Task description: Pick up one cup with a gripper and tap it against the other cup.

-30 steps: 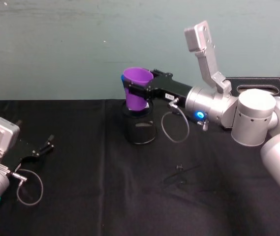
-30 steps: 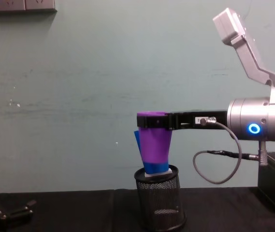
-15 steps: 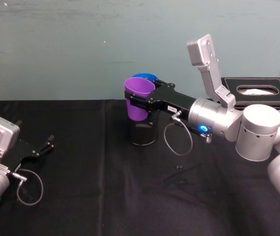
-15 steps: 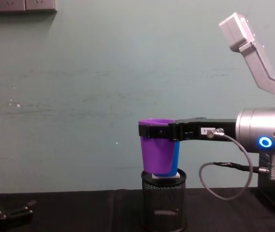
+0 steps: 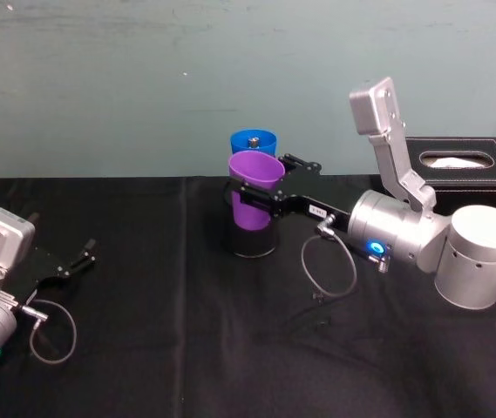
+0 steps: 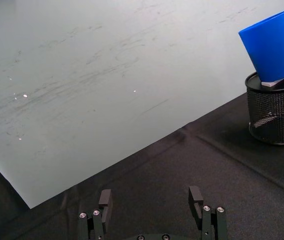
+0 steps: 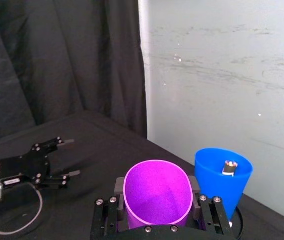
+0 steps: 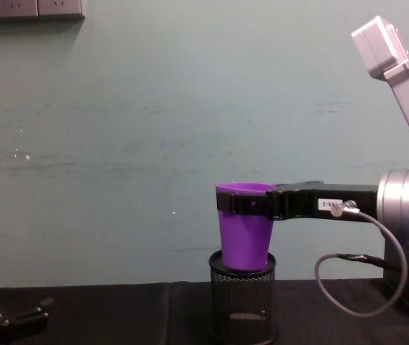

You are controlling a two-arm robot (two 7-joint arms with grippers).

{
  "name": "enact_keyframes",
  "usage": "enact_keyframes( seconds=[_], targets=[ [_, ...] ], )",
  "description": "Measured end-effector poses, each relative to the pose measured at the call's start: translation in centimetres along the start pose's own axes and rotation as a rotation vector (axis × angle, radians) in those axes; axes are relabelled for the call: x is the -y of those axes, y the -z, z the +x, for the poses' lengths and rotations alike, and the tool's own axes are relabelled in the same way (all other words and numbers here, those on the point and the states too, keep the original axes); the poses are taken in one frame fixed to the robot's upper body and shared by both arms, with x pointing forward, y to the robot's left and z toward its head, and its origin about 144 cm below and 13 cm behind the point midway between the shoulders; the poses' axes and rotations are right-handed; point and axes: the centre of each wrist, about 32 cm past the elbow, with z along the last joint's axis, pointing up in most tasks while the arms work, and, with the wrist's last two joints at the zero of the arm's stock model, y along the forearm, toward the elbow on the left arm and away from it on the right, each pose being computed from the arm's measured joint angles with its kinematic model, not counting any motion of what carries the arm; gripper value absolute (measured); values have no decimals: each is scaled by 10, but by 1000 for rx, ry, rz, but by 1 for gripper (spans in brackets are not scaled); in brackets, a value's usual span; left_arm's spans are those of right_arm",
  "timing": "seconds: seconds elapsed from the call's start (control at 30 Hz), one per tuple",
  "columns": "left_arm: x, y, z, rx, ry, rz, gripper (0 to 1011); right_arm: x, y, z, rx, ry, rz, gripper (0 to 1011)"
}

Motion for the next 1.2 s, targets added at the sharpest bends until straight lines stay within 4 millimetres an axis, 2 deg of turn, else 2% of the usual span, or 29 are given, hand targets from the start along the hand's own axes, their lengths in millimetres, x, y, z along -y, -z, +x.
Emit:
enact_keyframes(
  seconds=[0.53, 0.97, 1.2],
  targets=[
    [0, 0, 0, 0, 0, 0, 1000, 21, 10, -14, -4, -28, 10, 733],
    [0, 0, 0, 0, 0, 0, 1000, 38, 31, -22, 5, -32, 2, 733],
    [0, 0, 0, 0, 0, 0, 1000, 46, 50, -27, 15, -40, -2, 733]
  ],
)
